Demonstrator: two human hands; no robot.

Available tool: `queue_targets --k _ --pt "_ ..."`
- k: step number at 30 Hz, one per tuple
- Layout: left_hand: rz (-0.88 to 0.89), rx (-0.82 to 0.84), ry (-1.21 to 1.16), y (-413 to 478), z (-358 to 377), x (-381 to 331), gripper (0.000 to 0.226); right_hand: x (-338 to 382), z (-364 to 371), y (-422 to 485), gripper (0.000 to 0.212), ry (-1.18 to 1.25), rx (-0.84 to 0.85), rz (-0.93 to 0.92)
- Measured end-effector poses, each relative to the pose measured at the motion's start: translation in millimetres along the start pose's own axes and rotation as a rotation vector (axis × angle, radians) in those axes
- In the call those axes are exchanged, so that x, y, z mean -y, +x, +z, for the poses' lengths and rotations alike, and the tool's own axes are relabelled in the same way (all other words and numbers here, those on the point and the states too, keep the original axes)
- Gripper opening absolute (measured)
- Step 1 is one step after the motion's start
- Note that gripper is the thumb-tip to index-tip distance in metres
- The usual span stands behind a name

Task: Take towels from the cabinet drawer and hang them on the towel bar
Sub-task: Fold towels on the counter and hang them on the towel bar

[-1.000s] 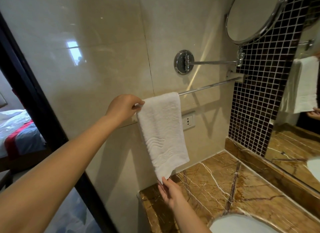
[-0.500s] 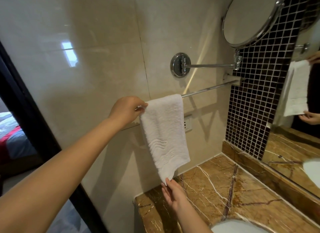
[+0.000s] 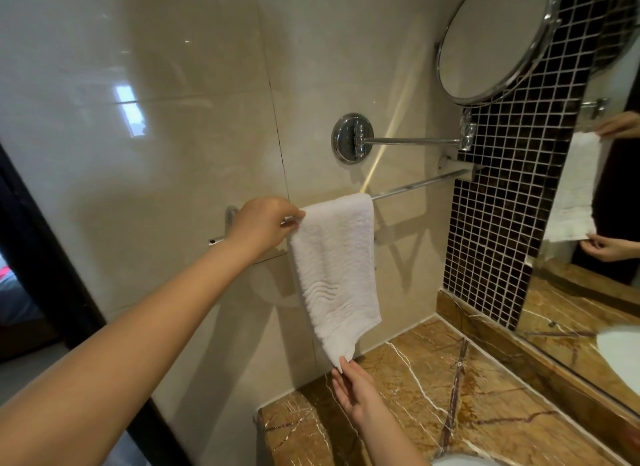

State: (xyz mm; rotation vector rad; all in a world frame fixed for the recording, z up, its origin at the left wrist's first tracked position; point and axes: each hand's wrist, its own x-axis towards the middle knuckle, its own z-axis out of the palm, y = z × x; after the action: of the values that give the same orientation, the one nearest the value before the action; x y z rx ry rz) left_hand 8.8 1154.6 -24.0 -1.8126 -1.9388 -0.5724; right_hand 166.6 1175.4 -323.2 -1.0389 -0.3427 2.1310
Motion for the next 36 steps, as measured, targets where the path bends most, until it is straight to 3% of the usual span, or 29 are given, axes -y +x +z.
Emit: queue_targets --k 10,20,36 --pt "-0.001 0.056 -0.059 19 12 -13 0.026 27 -15 -3 0.033 0.025 -0.04 -0.035" --pt "0.005 0.024 -0.096 33 26 -26 0.025 52 -28 -1 0.02 0.071 -0.05 -0.068" --pt "0.041 0.018 -0.14 50 38 -45 0.024 73 -44 4 0.023 0.046 -0.085 -0.085"
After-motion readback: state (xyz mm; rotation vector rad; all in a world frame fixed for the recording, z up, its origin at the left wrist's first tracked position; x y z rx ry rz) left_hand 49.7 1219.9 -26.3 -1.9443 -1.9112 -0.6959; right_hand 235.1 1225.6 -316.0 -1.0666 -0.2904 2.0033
